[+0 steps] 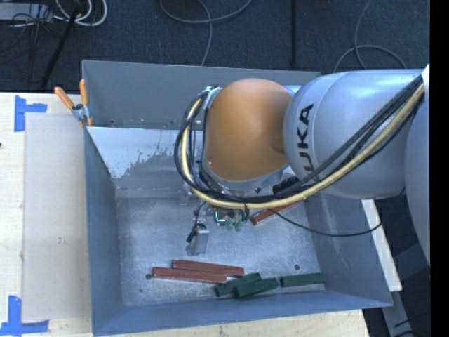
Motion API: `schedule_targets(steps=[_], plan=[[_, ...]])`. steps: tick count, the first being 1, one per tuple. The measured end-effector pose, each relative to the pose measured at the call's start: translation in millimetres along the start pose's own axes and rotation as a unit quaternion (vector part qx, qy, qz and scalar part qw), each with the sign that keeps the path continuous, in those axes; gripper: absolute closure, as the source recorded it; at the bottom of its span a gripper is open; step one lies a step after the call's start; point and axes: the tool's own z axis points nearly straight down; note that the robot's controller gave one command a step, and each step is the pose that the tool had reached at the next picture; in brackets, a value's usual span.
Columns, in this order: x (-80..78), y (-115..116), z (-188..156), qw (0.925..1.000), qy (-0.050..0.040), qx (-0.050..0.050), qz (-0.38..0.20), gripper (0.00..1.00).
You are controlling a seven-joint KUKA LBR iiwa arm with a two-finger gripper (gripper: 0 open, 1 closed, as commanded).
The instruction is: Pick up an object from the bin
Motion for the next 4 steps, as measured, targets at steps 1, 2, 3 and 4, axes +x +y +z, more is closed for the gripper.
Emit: schedule_targets(steps=[1,2,3,4], plan=[[55.3,-61,140,0.9994,-0.0063,-0.001,-0.035,0.00],[65.2,-90,107,0.9996,-0.0043,0.000,0.029,0.00],[63.4,-121,105,0.9981,-0.0038,0.000,0.061,0.00],[53.4,-125,139,0.9943,-0.0006,-0.001,0.107,0.00]])
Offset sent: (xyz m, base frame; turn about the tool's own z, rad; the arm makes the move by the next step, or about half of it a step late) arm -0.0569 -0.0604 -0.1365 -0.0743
